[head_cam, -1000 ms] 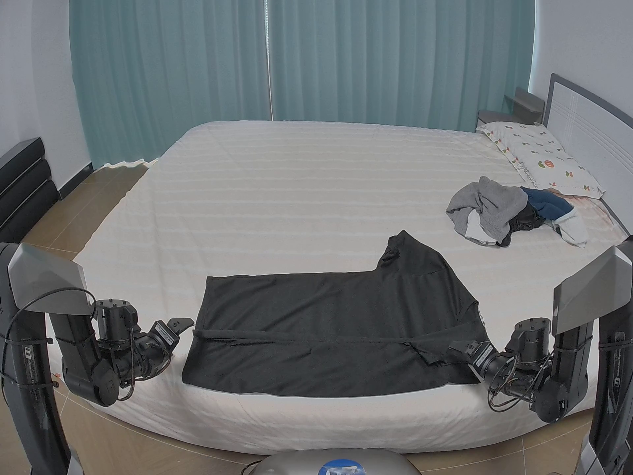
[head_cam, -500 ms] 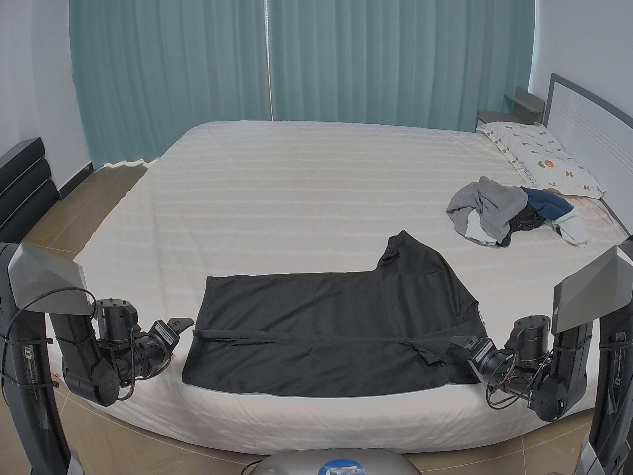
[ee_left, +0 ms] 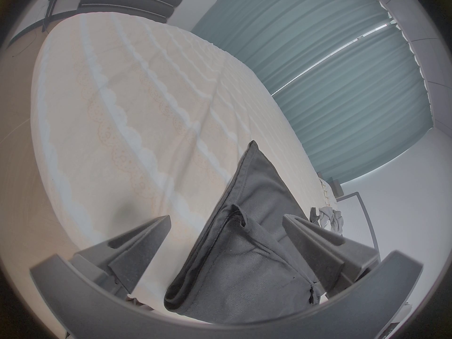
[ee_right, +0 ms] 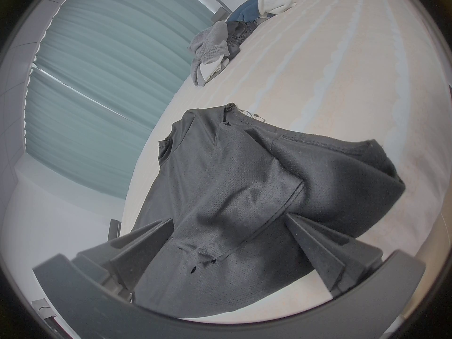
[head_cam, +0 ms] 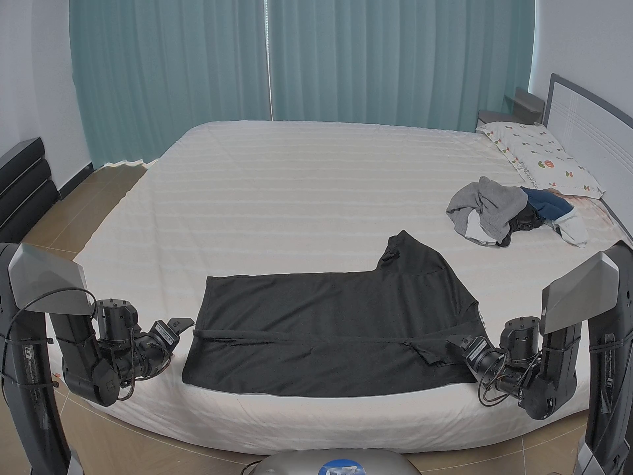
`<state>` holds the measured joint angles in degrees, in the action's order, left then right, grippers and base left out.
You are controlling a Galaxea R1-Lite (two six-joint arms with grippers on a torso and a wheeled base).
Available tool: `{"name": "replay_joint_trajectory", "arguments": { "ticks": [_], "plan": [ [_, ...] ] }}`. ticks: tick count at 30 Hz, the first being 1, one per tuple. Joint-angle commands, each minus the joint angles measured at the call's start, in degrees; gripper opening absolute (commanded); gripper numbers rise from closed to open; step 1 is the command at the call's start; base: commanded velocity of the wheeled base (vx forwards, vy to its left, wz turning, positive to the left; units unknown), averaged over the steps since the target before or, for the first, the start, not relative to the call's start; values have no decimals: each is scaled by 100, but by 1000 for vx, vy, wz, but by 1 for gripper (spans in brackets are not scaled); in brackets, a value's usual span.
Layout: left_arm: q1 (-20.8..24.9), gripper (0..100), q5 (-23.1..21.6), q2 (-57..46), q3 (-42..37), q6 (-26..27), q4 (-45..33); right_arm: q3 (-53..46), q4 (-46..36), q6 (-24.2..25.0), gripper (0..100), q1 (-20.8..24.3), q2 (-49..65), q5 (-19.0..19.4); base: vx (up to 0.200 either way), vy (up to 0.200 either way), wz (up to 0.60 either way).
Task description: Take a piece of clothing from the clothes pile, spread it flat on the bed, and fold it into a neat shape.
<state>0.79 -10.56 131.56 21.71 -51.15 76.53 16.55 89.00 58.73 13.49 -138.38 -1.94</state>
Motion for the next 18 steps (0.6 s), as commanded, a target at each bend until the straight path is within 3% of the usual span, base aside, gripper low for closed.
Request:
{"name": "replay_joint_trajectory", "arguments": {
  "ticks": [1,3,4,18],
  "plan": [
    [0,100,1,10,0,0,2,102,82,6,100,-5,-84,-8,0,0,0],
    [0,100,1,10,0,0,2,102,82,6,100,-5,-102,-17,0,0,0],
    [0,100,1,10,0,0,11,102,82,6,0,-5,-102,-35,0,0,0],
    [0,100,1,10,0,0,11,23,91,59,0,22,4,-123,0,0,0]
  ]
}}
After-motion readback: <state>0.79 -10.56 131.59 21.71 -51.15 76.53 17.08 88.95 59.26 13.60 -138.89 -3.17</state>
